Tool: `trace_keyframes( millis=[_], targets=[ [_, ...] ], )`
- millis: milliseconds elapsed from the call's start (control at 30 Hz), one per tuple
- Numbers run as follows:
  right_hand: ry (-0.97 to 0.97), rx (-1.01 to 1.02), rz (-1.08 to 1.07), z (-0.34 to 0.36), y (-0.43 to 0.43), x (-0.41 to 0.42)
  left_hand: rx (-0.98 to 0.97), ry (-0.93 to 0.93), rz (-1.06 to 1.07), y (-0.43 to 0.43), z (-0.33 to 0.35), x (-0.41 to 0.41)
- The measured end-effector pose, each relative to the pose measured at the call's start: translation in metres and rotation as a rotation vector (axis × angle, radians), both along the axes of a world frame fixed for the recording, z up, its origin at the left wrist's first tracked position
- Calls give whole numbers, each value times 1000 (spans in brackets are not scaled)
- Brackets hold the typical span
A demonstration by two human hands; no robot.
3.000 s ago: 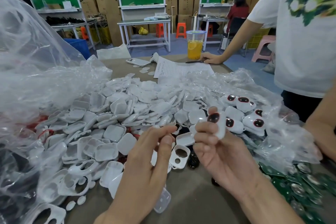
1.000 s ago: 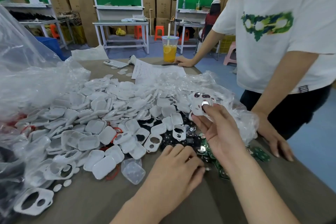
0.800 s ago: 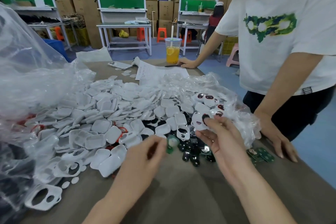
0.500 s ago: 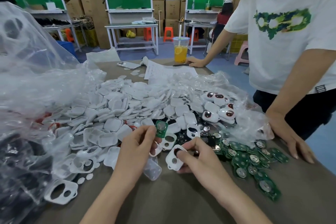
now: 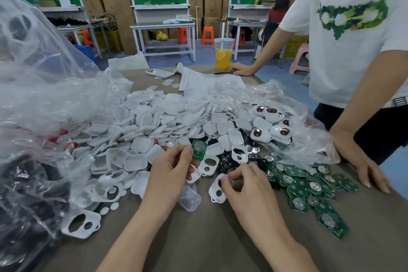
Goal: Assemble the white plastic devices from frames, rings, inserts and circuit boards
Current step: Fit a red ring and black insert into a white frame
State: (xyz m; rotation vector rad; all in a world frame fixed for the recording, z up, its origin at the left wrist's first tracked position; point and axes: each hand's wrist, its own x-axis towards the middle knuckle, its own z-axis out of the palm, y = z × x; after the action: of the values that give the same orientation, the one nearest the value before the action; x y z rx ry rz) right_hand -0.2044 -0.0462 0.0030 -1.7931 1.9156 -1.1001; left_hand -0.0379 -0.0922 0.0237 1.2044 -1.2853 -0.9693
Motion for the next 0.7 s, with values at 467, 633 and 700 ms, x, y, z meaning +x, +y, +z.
trace_keyframes(
  millis=[467, 633, 700],
  targets=[
    [44, 17, -13, -1, -1, 0, -133, -837, 289, 0, 0, 15],
    [-67, -80, -11, 4, 5, -4, -100, -757, 305, -4, 0, 20],
    [-65, -107, -16, 5, 6, -4, -94, -713, 322, -7, -1, 24]
  ],
)
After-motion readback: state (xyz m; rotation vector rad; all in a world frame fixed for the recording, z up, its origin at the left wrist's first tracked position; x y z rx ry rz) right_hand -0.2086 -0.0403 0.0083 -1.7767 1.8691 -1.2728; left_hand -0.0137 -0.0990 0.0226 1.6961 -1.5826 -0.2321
